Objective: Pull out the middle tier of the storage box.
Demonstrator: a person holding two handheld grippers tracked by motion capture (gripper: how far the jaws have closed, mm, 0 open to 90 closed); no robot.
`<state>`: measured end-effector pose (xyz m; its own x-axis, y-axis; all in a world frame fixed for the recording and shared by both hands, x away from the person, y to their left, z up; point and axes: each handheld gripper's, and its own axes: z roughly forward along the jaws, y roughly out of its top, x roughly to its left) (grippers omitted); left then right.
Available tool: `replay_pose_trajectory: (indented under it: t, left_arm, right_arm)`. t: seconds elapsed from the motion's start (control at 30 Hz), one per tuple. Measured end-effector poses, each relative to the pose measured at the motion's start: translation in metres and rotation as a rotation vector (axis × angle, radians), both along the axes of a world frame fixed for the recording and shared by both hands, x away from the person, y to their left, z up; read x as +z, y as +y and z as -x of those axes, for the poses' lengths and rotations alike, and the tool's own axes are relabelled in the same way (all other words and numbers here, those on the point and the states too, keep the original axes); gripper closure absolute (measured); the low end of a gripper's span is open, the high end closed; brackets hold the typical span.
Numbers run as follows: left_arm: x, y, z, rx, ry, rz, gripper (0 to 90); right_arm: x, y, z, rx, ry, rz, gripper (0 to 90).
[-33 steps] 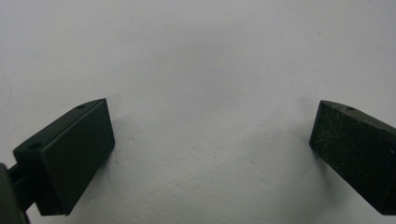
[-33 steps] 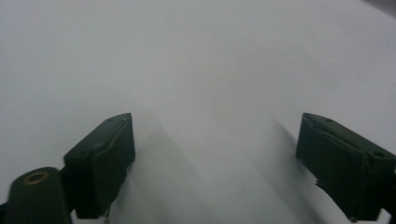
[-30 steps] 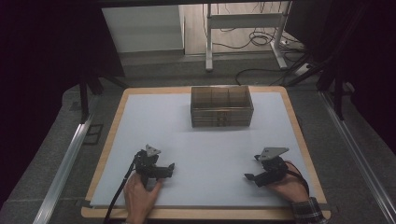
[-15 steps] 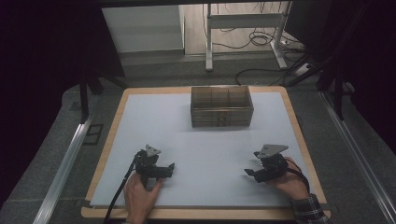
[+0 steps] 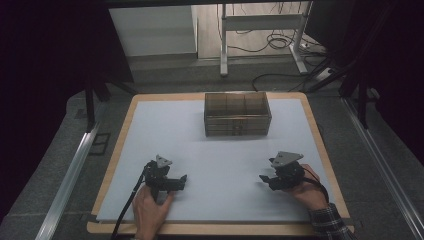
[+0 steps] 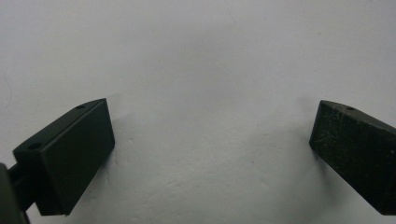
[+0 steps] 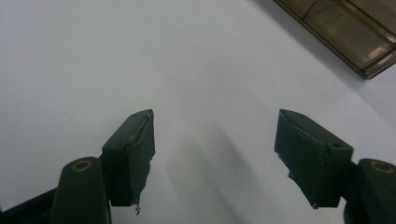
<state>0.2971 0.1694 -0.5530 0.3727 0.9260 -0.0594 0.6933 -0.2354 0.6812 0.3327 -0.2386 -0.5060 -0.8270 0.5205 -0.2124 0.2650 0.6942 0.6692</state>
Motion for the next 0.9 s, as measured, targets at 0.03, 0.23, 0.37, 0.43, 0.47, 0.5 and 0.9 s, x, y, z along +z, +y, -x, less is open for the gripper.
replay_pose_trajectory:
  t: [0.03,0.23,0.37,0.43,0.47,0.5,0.9]
  left_arm:
    - [0.000,0.000,0.000,0.000,0.000,0.000,0.0]
    - [0.000,0.000,0.000,0.000,0.000,0.000,0.0]
    - [0.000,0.000,0.000,0.000,0.000,0.000,0.0]
    - [0.000,0.000,0.000,0.000,0.000,0.000,0.0]
    - [0.000,0.000,0.000,0.000,0.000,0.000,0.0]
    - [0.000,0.000,0.000,0.000,0.000,0.000,0.0]
    - [0.000,0.000,0.000,0.000,0.000,0.000,0.0]
  right_arm:
    - [0.000,0.001,0.000,0.002,-0.006,0.007,29.3]
    - [0.000,0.007,-0.003,0.003,-0.037,0.032,29.3]
    - [0.001,0.009,-0.004,0.009,-0.060,0.049,29.3]
    - [0.001,0.011,-0.005,0.012,-0.066,0.050,30.5]
    - [0.001,0.011,-0.005,0.013,-0.070,0.052,30.9]
    - [0.000,0.011,-0.006,0.013,-0.075,0.057,31.1]
    - [-0.002,0.023,-0.011,0.030,-0.149,0.115,37.4]
